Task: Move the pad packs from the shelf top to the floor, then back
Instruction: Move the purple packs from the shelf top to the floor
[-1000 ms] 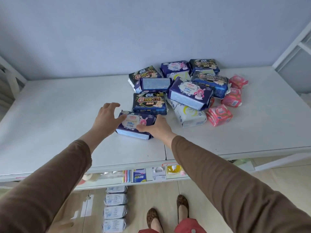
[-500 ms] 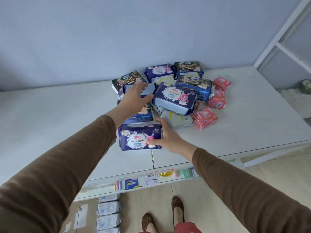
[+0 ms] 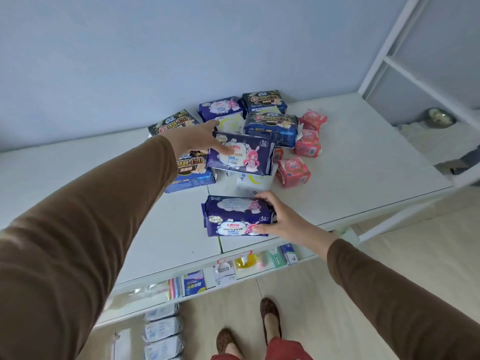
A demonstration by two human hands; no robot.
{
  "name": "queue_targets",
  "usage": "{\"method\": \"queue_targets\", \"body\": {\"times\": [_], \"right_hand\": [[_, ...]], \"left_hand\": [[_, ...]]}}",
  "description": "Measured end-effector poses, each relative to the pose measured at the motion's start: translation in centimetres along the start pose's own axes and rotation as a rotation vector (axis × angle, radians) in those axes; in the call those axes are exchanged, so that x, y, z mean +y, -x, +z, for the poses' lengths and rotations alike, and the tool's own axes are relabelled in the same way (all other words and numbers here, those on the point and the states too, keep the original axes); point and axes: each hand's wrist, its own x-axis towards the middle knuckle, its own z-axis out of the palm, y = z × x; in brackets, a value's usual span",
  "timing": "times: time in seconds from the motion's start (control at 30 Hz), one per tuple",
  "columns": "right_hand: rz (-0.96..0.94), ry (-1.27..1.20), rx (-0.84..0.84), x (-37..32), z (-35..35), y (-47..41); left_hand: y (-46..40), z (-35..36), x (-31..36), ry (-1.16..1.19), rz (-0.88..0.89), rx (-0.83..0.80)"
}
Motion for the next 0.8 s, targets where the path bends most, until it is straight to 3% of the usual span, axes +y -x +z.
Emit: {"method": "queue_targets", "body": {"times": [0.1,0.27,0.63,0.8], "right_hand": [[-0.002,0.025,0.035,0.1,1.1,1.2],[0.008,-0.057,0.094,0.6,1.8,3.6],[0.044,-0.118,-0.139,3.9,3.6,14.7],[0.144,-0.110,-0.177,7.9,6.6,20.5]], "left_hand": [[1.5,1.2,-0.6,0.034,0.065,-0.041],[5.7,3.8,-2.1,0.093,0.114,0.099],[23.2,13.8,-5.6,0.163,0.054,0.359],[30.1,20.6,-8.1,0.221,-0.010,0.312]]}}
